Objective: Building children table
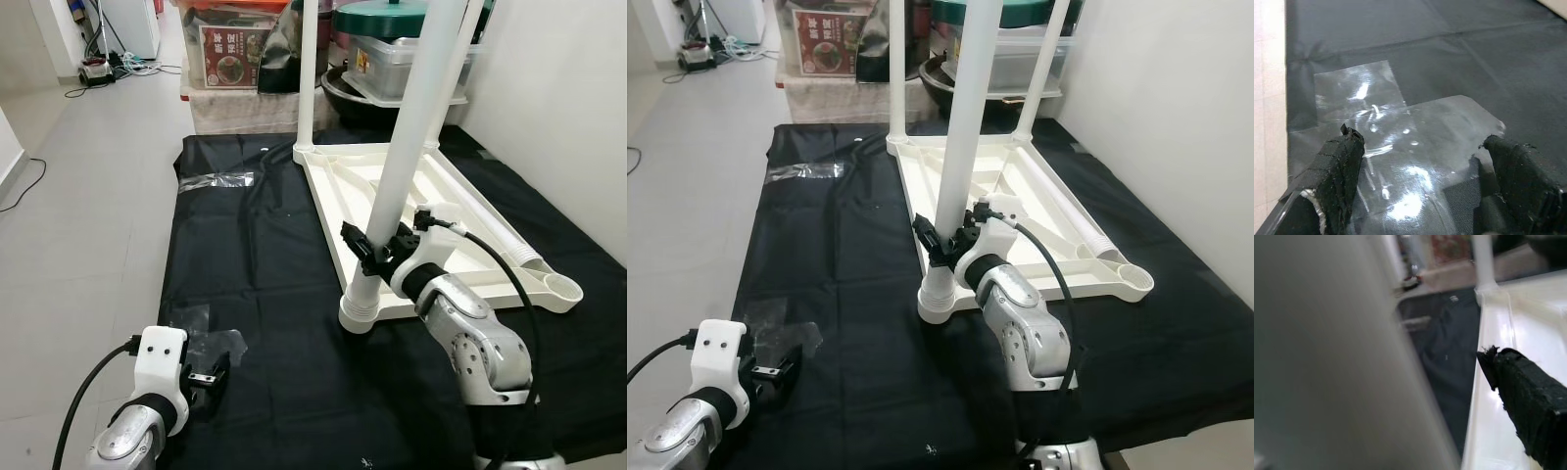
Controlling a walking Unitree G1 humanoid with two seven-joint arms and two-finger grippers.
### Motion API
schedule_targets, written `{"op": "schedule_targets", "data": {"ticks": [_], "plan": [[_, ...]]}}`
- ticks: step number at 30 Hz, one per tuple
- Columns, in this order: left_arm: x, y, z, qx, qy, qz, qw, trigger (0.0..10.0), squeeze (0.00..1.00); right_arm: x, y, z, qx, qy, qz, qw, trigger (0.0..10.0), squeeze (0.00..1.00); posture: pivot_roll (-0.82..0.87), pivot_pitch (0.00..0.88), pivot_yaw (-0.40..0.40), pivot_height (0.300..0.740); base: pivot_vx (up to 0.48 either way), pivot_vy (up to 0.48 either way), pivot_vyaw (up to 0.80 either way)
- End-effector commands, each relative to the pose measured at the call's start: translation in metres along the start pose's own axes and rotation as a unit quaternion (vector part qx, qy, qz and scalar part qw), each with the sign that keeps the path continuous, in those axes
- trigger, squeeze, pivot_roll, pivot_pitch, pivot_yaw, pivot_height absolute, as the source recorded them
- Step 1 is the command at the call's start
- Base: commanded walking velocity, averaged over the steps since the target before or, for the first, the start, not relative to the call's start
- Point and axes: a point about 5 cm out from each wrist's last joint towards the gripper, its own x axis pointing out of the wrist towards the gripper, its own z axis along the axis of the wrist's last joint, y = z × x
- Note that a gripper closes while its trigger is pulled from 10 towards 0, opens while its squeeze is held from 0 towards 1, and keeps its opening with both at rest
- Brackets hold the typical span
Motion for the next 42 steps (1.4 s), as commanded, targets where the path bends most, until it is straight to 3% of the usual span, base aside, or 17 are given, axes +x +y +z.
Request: {"op": "schedule_targets", "data": {"ticks": [1, 4, 6, 14, 21, 22, 23, 24, 25, 26, 27, 28, 37, 38, 40, 41, 42], "plan": [[0.0, -0.001, -0.003, 0.006, 0.006, -0.007, 1.0, 10.0, 0.0, 0.002, 0.0, 0.005, -0.012, -0.01, 0.053, 0.998, 10.0, 0.0, 0.08, 0.0, -0.06, 0.74, 0.0, 0.0, 0.0], [-0.001, -0.003, -0.005, 0.009, 0.009, -0.013, 1.0, 10.0, 0.0, 0.007, -0.028, 0.009, -0.06, 0.005, 0.104, 0.993, 10.0, 0.0, 0.1, 0.0, -0.068, 0.74, 0.0, 0.0, 0.0], [-0.001, -0.003, -0.006, 0.01, 0.01, -0.013, 1.0, 10.0, 0.0, 0.008, -0.034, 0.011, -0.067, 0.007, 0.105, 0.992, 10.0, 0.0, 0.1, 0.0, -0.068, 0.74, 0.0, 0.0, 0.0], [-0.003, -0.006, -0.01, 0.01, 0.016, -0.015, 1.0, 10.0, 0.0, 0.015, -0.046, 0.011, -0.079, 0.019, 0.141, 0.987, 10.0, 0.0, 0.11, 0.0, -0.075, 0.74, 0.0, 0.0, 0.0], [-0.002, -0.009, -0.012, 0.011, 0.02, -0.021, 1.0, 10.0, 0.0, 0.021, -0.048, 0.006, -0.073, 0.028, 0.174, 0.982, 10.0, 0.0, 0.12, 0.0, -0.081, 0.74, 0.0, 0.0, 0.0], [-0.002, -0.009, -0.013, 0.012, 0.02, -0.023, 0.999, 10.0, 0.0, 0.021, -0.05, 0.004, -0.073, 0.029, 0.187, 0.979, 8.2, 0.0, 0.13, 0.0, -0.084, 0.74, 0.0, 0.0, 0.0], [-0.002, -0.009, -0.013, 0.012, 0.02, -0.023, 0.999, 10.0, 0.0, 0.021, -0.05, 0.004, -0.073, 0.029, 0.187, 0.979, 8.2, 0.0, 0.13, 0.0, -0.084, 0.74, 0.0, 0.0, 0.0], [-0.002, -0.009, -0.013, 0.013, 0.022, -0.024, 0.999, 10.0, 0.0, 0.022, -0.052, 0.002, -0.073, 0.033, 0.197, 0.977, 3.4, 0.0, 0.13, 0.0, -0.088, 0.74, 0.0, 0.0, 0.0], [-0.002, -0.009, -0.013, 0.013, 0.022, -0.024, 0.999, 10.0, 0.0, 0.022, -0.052, 0.002, -0.073, 0.033, 0.197, 0.977, 3.4, 0.0, 0.13, 0.0, -0.088, 0.74, 0.0, 0.0, 0.0], [-0.002, -0.008, -0.014, 0.014, 0.023, -0.024, 0.999, 10.0, 0.0, 0.021, -0.054, -0.001, -0.071, 0.036, 0.206, 0.975, 2.2, 0.0, 0.13, 0.0, -0.09, 0.74, 0.0, 0.0, 0.0], [-0.002, -0.008, -0.014, 0.014, 0.023, -0.024, 0.999, 10.0, 0.0, 0.021, -0.054, -0.001, -0.071, 0.036, 0.206, 0.975, 2.2, 0.0, 0.13, 0.0, -0.09, 0.74, 0.0, 0.0, 0.0], [-0.002, -0.008, -0.014, 0.014, 0.023, -0.024, 0.999, 10.0, 0.0, 0.021, -0.056, -0.002, -0.066, 0.035, 0.203, 0.976, 0.0, 0.0, 0.13, 0.0, -0.091, 0.74, 0.0, 0.0, 0.0], [-0.001, -0.01, -0.014, 0.013, 0.023, -0.026, 0.999, 10.0, 0.0, 0.025, -0.066, -0.007, -0.022, 0.018, 0.133, 0.991, 0.0, 0.0, 0.13, 0.0, -0.087, 0.74, 0.0, 0.0, 0.0], [-0.001, -0.009, -0.014, 0.014, 0.023, -0.027, 0.999, 10.0, 0.0, 0.026, -0.067, -0.011, -0.017, 0.021, 0.103, 0.994, 0.0, 0.0, 0.12, 0.0, -0.088, 0.74, 0.0, 0.0, 0.0], [-0.001, -0.008, -0.014, 0.014, 0.023, -0.027, 0.999, 10.0, 0.0, 0.029, -0.074, -0.022, -0.004, 0.04, -0.015, 0.999, 0.0, 0.0, 0.12, 0.0, -0.091, 0.74, 0.0, 0.0, 0.0], [-0.001, -0.008, -0.014, 0.014, 0.023, -0.027, 0.999, 10.0, 0.0, 0.029, -0.074, -0.022, -0.004, 0.04, -0.015, 0.999, 0.0, 0.0, 0.12, 0.0, -0.091, 0.74, 0.0, 0.0, 0.0], [-0.002, -0.008, -0.014, 0.014, 0.023, -0.026, 0.999, 10.0, 0.0, 0.027, -0.08, -0.031, 0.011, 0.056, -0.116, 0.992, 0.0, 0.0, 0.12, 0.0, -0.094, 0.74, 0.0, 0.0, 0.0]]}}
